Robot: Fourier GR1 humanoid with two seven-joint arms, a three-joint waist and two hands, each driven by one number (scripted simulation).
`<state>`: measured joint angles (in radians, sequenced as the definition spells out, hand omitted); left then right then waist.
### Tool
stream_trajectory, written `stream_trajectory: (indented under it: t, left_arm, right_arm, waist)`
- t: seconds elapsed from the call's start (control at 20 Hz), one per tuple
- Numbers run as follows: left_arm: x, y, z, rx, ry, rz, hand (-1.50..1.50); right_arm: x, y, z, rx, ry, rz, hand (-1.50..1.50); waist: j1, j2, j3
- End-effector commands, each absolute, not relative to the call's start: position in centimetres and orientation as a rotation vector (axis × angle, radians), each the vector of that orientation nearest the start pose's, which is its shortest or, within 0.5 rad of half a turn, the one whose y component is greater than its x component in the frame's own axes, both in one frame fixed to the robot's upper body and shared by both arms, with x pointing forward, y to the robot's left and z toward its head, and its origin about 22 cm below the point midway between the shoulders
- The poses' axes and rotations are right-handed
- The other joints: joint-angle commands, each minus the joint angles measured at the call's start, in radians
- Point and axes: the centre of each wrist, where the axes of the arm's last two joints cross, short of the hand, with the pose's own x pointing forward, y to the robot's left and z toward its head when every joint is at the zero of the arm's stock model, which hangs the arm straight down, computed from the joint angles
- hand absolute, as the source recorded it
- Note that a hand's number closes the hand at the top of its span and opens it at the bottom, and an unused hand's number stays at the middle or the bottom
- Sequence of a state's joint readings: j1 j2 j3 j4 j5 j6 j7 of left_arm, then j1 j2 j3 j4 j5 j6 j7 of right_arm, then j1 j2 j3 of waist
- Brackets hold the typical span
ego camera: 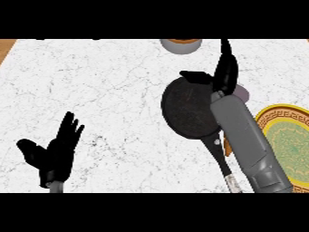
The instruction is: Pick the eggplant from the plate and place it in the pan
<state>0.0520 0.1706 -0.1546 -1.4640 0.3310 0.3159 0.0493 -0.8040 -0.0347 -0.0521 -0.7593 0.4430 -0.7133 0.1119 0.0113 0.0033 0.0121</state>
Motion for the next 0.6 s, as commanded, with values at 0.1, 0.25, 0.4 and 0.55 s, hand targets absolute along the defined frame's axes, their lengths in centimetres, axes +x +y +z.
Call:
stream_trajectory:
  t: [0.1, 0.25, 0.4, 0.55]
  left_arm:
    - [21.6, 25.9, -4.8, 0.088, -1.233, 0.281, 0.00]
    - [21.3, 25.5, -3.9, 0.100, -1.229, 0.297, 0.00]
    - [20.3, 25.0, -4.4, 0.083, -1.224, 0.280, 0.00]
    - [20.7, 23.6, -3.9, 0.077, -1.229, 0.273, 0.00]
  right_arm:
    - [37.9, -19.3, 3.5, -0.511, -1.670, -0.106, -1.50]
    - [35.1, -20.5, 2.1, -0.372, -1.728, -0.093, -1.50]
    - [31.9, -19.1, 2.2, -0.297, -1.743, -0.076, -1.50]
    - [29.0, -21.0, 2.4, -0.260, -1.746, -0.011, -1.50]
  waist:
    - [-0.028, -0.006, -0.011]
    - [-0.036, -0.012, -0.011]
    - [-0.032, -0.013, -0.012]
    - [-0.027, -0.010, -0.012]
